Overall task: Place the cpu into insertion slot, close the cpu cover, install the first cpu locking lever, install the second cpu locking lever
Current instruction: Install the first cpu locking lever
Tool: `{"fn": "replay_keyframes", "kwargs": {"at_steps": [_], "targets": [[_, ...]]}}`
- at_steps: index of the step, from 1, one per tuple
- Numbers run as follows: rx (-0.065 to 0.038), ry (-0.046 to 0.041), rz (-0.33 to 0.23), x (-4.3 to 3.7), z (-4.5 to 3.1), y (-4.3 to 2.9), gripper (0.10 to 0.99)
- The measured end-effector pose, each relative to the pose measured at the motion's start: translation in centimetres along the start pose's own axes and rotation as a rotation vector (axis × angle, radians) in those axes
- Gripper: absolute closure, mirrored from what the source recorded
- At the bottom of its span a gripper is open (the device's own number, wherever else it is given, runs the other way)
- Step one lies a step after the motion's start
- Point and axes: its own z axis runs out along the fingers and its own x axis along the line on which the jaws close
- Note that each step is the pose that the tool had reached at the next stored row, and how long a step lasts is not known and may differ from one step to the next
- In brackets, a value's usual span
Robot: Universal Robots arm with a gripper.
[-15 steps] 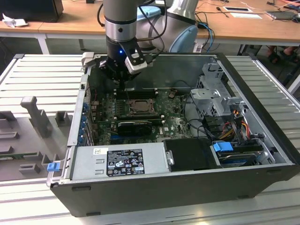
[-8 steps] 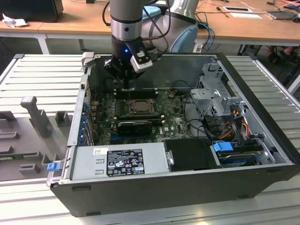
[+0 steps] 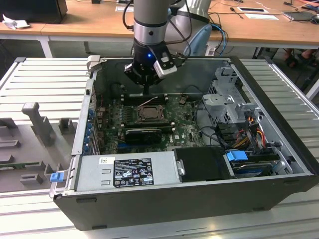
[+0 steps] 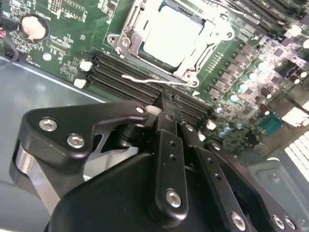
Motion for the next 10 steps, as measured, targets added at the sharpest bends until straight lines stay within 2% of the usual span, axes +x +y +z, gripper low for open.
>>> {"fn": "replay_keyframes", "kwargs": {"at_steps": [4, 6, 7, 9, 10], "targets": [[0.001, 0.0012, -0.027, -0.09, 0.86, -0.05, 0.984], [0.001, 0.0007, -0.035, -0.70, 1.15, -0.05, 0.984], [0.001, -0.0003, -0.036, -0.74, 1.28, -0.06, 0.984], [0.001, -0.0092, -0.044, -0.75, 1.56, -0.08, 0.984], [0.001, -0.0108, -0.047, -0.76, 1.61, -0.05, 0.984]]}}
